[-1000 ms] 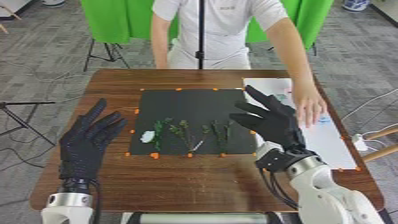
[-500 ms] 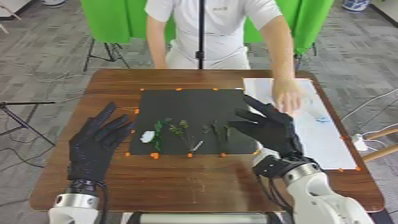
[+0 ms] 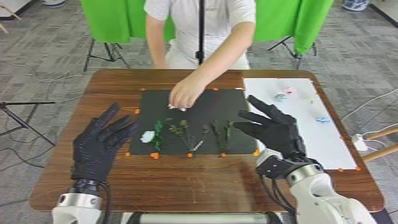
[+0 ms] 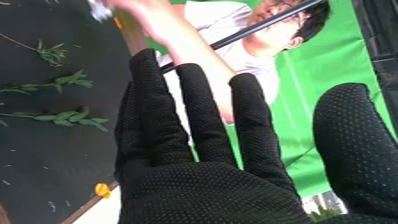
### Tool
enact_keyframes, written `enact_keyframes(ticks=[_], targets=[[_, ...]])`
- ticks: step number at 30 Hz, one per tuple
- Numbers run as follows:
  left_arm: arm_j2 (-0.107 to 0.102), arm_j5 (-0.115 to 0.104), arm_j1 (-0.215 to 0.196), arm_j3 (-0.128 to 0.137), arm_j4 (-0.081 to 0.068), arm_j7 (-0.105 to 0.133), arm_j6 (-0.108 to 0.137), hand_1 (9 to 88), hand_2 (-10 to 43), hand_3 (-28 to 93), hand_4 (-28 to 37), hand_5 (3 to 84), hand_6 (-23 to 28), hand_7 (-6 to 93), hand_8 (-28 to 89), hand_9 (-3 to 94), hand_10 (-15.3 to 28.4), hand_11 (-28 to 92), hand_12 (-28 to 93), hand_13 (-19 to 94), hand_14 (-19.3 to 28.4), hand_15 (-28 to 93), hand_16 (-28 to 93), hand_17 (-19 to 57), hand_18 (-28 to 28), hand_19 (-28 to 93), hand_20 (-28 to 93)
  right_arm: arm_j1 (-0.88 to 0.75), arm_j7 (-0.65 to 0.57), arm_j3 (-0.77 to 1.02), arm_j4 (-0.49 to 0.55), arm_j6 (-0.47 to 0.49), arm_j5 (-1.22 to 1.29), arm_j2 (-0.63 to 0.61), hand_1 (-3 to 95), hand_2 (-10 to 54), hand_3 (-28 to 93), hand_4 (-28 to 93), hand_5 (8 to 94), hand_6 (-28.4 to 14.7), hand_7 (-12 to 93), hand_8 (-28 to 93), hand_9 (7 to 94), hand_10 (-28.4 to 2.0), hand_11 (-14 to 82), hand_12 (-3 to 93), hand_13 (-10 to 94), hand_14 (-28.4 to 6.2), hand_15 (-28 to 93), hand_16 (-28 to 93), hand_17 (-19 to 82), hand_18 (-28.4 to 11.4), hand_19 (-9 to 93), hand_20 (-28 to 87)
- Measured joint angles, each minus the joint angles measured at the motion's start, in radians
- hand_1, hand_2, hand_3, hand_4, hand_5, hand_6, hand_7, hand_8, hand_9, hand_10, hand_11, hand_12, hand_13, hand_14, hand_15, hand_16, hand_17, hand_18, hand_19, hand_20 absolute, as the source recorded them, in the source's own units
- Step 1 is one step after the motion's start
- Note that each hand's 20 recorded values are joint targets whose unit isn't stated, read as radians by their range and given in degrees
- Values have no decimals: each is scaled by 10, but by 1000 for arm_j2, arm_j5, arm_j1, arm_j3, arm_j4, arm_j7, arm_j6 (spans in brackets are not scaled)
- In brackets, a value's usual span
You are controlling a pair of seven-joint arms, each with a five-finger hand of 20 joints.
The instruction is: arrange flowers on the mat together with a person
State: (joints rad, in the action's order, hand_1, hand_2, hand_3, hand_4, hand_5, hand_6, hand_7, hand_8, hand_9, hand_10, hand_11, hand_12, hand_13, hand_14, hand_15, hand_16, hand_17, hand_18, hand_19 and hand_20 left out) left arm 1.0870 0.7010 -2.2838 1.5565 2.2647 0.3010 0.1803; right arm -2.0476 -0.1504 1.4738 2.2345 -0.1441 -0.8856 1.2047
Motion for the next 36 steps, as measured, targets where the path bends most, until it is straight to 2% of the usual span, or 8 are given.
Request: enact_keyframes(ticks=[36], targets=[[2, -1, 17, -2, 1, -31, 7, 181, 116, 756, -283, 336, 93, 76, -82, 364, 215, 232, 97, 285, 278, 443, -92, -59, 249, 553, 65, -1, -2, 2, 2, -32, -43, -4, 176, 89, 840, -283, 416, 3, 124, -130, 497, -181, 110, 115, 439, -205, 304, 148, 57, -183, 485, 160]])
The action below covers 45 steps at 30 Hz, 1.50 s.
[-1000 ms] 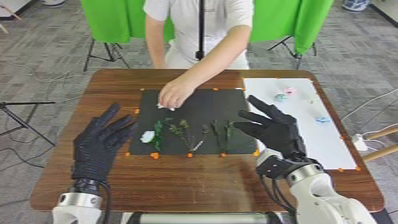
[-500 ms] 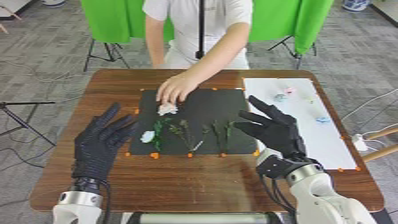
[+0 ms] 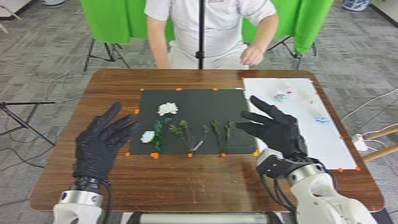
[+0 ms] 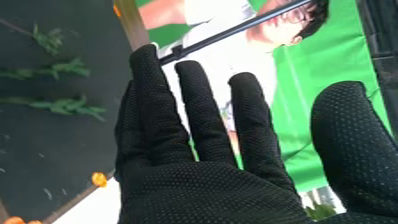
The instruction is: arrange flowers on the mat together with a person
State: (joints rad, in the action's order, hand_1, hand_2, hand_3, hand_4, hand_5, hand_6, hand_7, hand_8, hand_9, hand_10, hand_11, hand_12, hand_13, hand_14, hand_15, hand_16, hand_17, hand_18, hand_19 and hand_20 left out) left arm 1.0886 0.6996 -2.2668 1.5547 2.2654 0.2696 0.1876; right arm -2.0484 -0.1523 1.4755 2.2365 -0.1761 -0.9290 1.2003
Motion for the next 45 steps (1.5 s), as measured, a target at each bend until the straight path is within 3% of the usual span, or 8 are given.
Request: enact_keyframes(ticks=[4, 11, 20, 24, 28, 32, 38, 45], targets=[[0, 0, 0, 0, 0, 1, 0, 182, 116, 757, -283, 335, 93, 77, -82, 364, 216, 233, 96, 285, 278, 444, -92, -59, 249, 557, 67, -3, 0, 1, 7, -64, -96, -16, 180, 81, 841, -283, 416, 3, 126, -130, 504, -186, 123, 118, 455, -199, 331, 147, 61, -186, 497, 163], [-1, 0, -1, -1, 1, -1, 1, 183, 116, 757, -283, 336, 95, 76, -82, 364, 216, 234, 96, 285, 278, 447, -93, -58, 251, 566, 71, -13, -57, 3, 32, -273, -328, -73, 194, 58, 836, -283, 420, 3, 141, -136, 517, -186, 150, 121, 479, -192, 378, 132, 72, -187, 517, 162], [-5, -1, -1, -3, 1, 1, 1, 184, 116, 757, -283, 336, 95, 76, -82, 364, 217, 234, 96, 285, 279, 449, -94, -57, 251, 571, 72, 13, -335, -19, 30, -405, -690, -142, 207, 26, 829, -283, 427, -3, 142, -137, 548, -194, 207, 128, 526, -187, 478, 113, 92, -193, 554, 158], [-7, -1, -1, -6, 1, 1, 2, 185, 116, 758, -283, 336, 95, 76, -82, 364, 217, 235, 96, 285, 279, 449, -95, -56, 252, 576, 74, 95, -541, -90, -18, -425, -903, -183, 217, 14, 825, -282, 433, -6, 140, -135, 571, -196, 236, 131, 551, -176, 504, 101, 105, -194, 572, 154], [-10, -1, 0, -9, 1, 2, 3, 187, 116, 757, -283, 336, 95, 76, -82, 364, 217, 236, 96, 285, 280, 450, -95, -55, 253, 581, 75, 196, -752, -131, -82, -374, -1087, -213, 230, 9, 821, -282, 429, -10, 136, -132, 587, -201, 247, 127, 576, -170, 521, 82, 121, -192, 601, 137], [-12, -1, 0, -11, 1, 2, 5, 189, 115, 758, -283, 336, 95, 77, -82, 364, 218, 237, 96, 285, 280, 450, -95, -54, 253, 584, 76, 267, -889, -141, -137, -278, -1258, -240, 241, 1, 821, -281, 421, -13, 133, -131, 604, -202, 251, 126, 604, -165, 525, 80, 139, -192, 629, 130], [-15, -5, 0, -18, 1, 6, 10, 191, 115, 757, -283, 337, 96, 76, -82, 365, 219, 238, 95, 286, 279, 452, -95, -54, 254, 587, 76, 347, -1012, -174, -234, -214, -1499, -279, 256, -18, 824, -279, 410, -12, 128, -129, 619, -199, 249, 126, 625, -157, 520, 80, 151, -193, 650, 120], [-23, -42, 0, -25, 1, 28, 12, 191, 115, 760, -283, 339, 96, 78, -82, 366, 219, 239, 96, 287, 279, 455, -96, -53, 254, 589, 75, 457, -1041, -202, -335, 64, -1425, -303, 283, -46, 823, -280, 412, -6, 129, -128, 620, -197, 229, 123, 628, -155, 499, 82, 150, -196, 660, 94]])
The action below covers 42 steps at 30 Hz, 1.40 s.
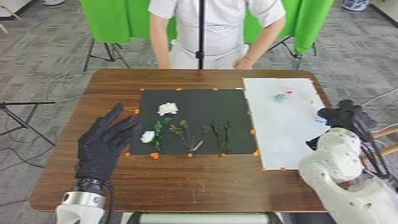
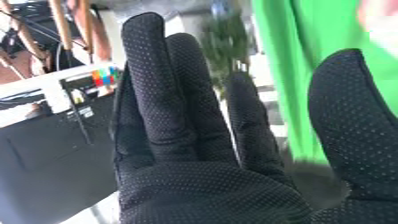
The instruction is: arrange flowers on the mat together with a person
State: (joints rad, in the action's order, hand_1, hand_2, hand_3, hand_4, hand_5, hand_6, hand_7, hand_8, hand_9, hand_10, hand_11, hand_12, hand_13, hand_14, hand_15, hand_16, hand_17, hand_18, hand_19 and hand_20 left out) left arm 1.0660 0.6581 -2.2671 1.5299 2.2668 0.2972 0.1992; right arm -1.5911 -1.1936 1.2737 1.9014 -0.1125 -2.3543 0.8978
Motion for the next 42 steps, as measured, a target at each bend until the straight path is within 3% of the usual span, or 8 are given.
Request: enact_keyframes(ticks=[4, 17, 21, 23, 27, 30, 35, 42], targets=[[-1, -1, 1, -1, 0, 1, 0, 191, 114, 760, -283, 339, 97, 79, -82, 366, 220, 240, 96, 288, 280, 455, -96, -54, 254, 589, 74, 66, -2, -40, -69, 84, 59, -10, 297, -55, 827, -281, 418, 0, 133, -129, 621, -195, 224, 124, 627, -154, 492, 84, 149, -196, 662, 85], [-10, -8, 17, -20, 0, 17, 20, 192, 114, 760, -283, 339, 97, 78, -83, 366, 219, 243, 95, 287, 280, 458, -98, -54, 253, 590, 71, 173, 11, -149, -228, 166, 72, -36, 347, -75, 834, -282, 439, 26, 144, -138, 599, -176, 197, 123, 610, -138, 453, 90, 137, -190, 642, 62], [-10, -9, 21, -22, 0, 16, 20, 192, 114, 761, -283, 339, 97, 78, -82, 366, 219, 242, 95, 287, 280, 458, -98, -54, 253, 590, 71, 192, 41, -170, -252, 190, 101, -50, 376, -85, 830, -282, 512, 36, 152, -147, 630, -153, 194, 124, 620, -125, 431, 97, 147, -186, 633, 62], [-10, -9, 22, -22, 0, 15, 20, 193, 114, 761, -283, 340, 98, 78, -82, 366, 219, 241, 95, 287, 280, 458, -98, -54, 253, 591, 71, 207, 49, -191, -261, 195, 102, -60, 412, -93, 814, -282, 596, 42, 148, -145, 684, -135, 184, 128, 661, -108, 395, 122, 165, -184, 639, 66], [-10, -9, 26, -22, 0, 15, 20, 194, 114, 760, -283, 339, 98, 79, -82, 366, 219, 242, 95, 287, 280, 457, -99, -54, 253, 590, 70, 228, 68, -209, -274, 184, 79, -67, 503, -95, 716, -283, 779, 48, 128, -49, 820, -100, 142, 190, 739, -72, 346, 206, 197, -173, 651, 71], [-9, -9, 29, -22, 0, 15, 20, 194, 114, 760, -283, 340, 98, 79, -83, 366, 219, 242, 95, 287, 280, 459, -98, -54, 253, 591, 70, 233, 83, -224, -281, 158, 36, -67, 547, -95, 673, -283, 857, 49, 119, -20, 919, -75, 121, 259, 797, -51, 326, 275, 218, -161, 670, 72], [-9, -9, 32, -23, 0, 12, 19, 193, 113, 761, -283, 341, 99, 78, -82, 366, 219, 243, 95, 287, 281, 458, -99, -54, 253, 591, 70, 214, 102, -239, -281, 87, -21, -63, 578, -95, 657, -283, 883, 41, 122, -13, 937, -55, 130, 290, 828, -34, 309, 317, 231, -156, 696, 72], [-9, -4, 24, -5, 9, 16, 12, 196, 103, 757, -283, 339, 97, 77, -82, 365, 219, 241, 95, 288, 281, 459, -98, -53, 255, 598, 74, 146, 115, -238, -196, -20, -110, -55, 572, -95, 678, -283, 889, 38, 123, -10, 937, -58, 151, 286, 839, -33, 303, 335, 233, -156, 704, 67]])
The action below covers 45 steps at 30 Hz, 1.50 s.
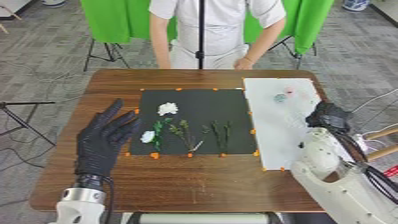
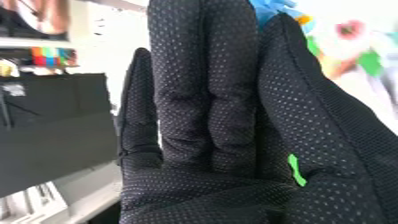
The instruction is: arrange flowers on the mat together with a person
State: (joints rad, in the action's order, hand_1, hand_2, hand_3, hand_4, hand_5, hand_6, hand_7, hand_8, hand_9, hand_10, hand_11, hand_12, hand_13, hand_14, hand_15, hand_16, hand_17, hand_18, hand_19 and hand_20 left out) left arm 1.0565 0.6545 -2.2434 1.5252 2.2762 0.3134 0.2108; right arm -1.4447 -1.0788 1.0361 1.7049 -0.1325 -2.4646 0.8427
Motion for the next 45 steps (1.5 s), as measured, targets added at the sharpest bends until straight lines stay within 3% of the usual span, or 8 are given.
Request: enact_keyframes(ticks=[7, 13, 16, 20, 26, 40, 45], targets=[[0, 23, -12, 42, 16, 8, -27, 187, 81, 749, -283, 338, 94, 76, -81, 364, 216, 238, 96, 290, 279, 460, -96, -47, 260, 626, 92, 32, 113, -84, 125, -90, -53, 44, 564, -95, 687, -283, 889, 37, 123, -7, 937, -59, 158, 286, 838, -36, 308, 339, 225, -151, 705, 64], [-8, 46, -12, 48, 20, 48, -64, 183, 71, 742, -283, 337, 90, 74, -80, 365, 214, 234, 100, 299, 283, 500, -93, -36, 264, 663, 128, 159, 289, -225, 143, -93, 27, 160, 557, -95, 694, -283, 887, 39, 123, -6, 937, -54, 154, 294, 832, -38, 318, 338, 217, -148, 696, 61], [-14, 52, -9, 48, 20, 56, -77, 183, 70, 741, -283, 337, 90, 73, -79, 366, 214, 234, 102, 303, 283, 529, -96, -31, 265, 668, 139, 229, 362, -310, 115, -86, 46, 222, 553, -95, 697, -283, 885, 40, 123, -6, 937, -53, 155, 298, 831, -40, 325, 335, 213, -149, 692, 61], [-17, 53, -3, 48, 20, 55, -86, 183, 70, 742, -283, 338, 91, 72, -79, 367, 215, 233, 103, 305, 284, 542, -103, -28, 266, 671, 147, 305, 432, -409, 51, -70, 47, 291, 551, -95, 700, -283, 880, 38, 123, -7, 937, -54, 156, 297, 822, -44, 332, 333, 209, -152, 689, 62], [-11, 57, -1, 57, 22, 41, -94, 185, 73, 745, -283, 338, 91, 72, -78, 369, 215, 233, 104, 298, 284, 544, -110, -27, 264, 668, 152, 351, 442, -484, -14, -27, 52, 349, 548, -95, 703, -283, 860, 47, 124, -16, 937, -57, 141, 306, 800, -43, 350, 311, 202, -148, 668, 65], [-12, 49, 18, 51, 21, 32, -96, 192, 81, 752, -283, 340, 94, 73, -79, 370, 216, 237, 104, 294, 284, 541, -114, -29, 264, 662, 160, 386, 468, -552, -79, 16, 84, 362, 507, -95, 696, -283, 782, 51, 124, -38, 891, -70, 140, 296, 742, -59, 378, 254, 174, -148, 632, 87], [-13, 48, 29, 47, 20, 22, -98, 198, 81, 755, -283, 339, 94, 73, -79, 371, 216, 239, 104, 294, 284, 542, -114, -29, 263, 661, 162, 399, 473, -561, -89, 74, 82, 374, 479, -95, 718, -283, 742, 50, 137, -57, 858, -73, 163, 276, 718, -65, 396, 213, 159, -147, 616, 95]])
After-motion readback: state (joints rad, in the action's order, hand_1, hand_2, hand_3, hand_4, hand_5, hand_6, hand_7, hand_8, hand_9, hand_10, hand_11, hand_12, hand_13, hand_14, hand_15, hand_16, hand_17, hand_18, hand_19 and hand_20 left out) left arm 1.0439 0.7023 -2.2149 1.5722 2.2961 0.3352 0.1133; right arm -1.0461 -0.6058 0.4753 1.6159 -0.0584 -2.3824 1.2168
